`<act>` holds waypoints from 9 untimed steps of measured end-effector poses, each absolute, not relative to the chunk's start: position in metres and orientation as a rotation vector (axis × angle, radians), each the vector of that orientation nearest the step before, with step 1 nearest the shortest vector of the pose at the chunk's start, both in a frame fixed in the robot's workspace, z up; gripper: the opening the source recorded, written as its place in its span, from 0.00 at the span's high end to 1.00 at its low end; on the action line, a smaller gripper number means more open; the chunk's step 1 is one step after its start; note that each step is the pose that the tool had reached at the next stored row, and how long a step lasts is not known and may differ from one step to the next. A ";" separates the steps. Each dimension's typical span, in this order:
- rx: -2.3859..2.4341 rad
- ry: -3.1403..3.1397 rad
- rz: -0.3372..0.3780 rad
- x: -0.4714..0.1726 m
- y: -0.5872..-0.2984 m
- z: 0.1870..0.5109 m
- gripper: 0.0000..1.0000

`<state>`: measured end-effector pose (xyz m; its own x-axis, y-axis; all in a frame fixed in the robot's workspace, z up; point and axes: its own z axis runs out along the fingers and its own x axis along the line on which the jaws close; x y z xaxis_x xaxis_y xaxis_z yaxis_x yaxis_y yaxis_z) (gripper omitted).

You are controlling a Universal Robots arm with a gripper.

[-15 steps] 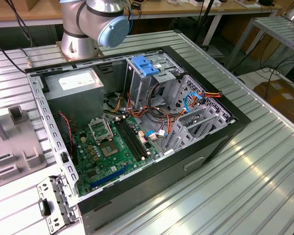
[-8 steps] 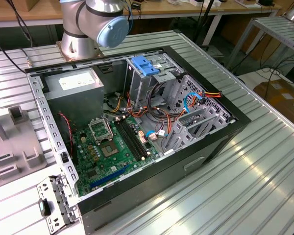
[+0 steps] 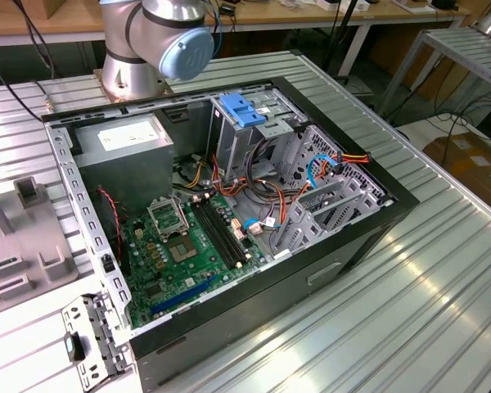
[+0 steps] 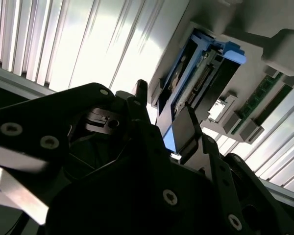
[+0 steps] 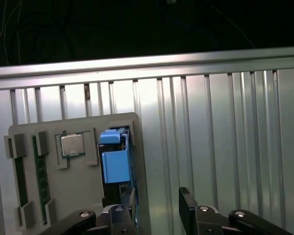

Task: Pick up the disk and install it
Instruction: 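Pick up the disk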

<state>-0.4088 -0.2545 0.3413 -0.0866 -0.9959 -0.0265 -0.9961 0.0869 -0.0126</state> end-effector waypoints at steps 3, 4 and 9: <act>-2.104 2.295 0.013 -0.409 -0.248 0.340 0.52; -2.104 2.295 0.013 -0.409 -0.246 0.340 0.52; -2.104 2.295 0.013 -0.409 -0.237 0.339 0.52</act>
<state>-0.4088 -0.2371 0.3389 -0.0866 -0.9959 -0.0265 -0.9961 0.0869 -0.0126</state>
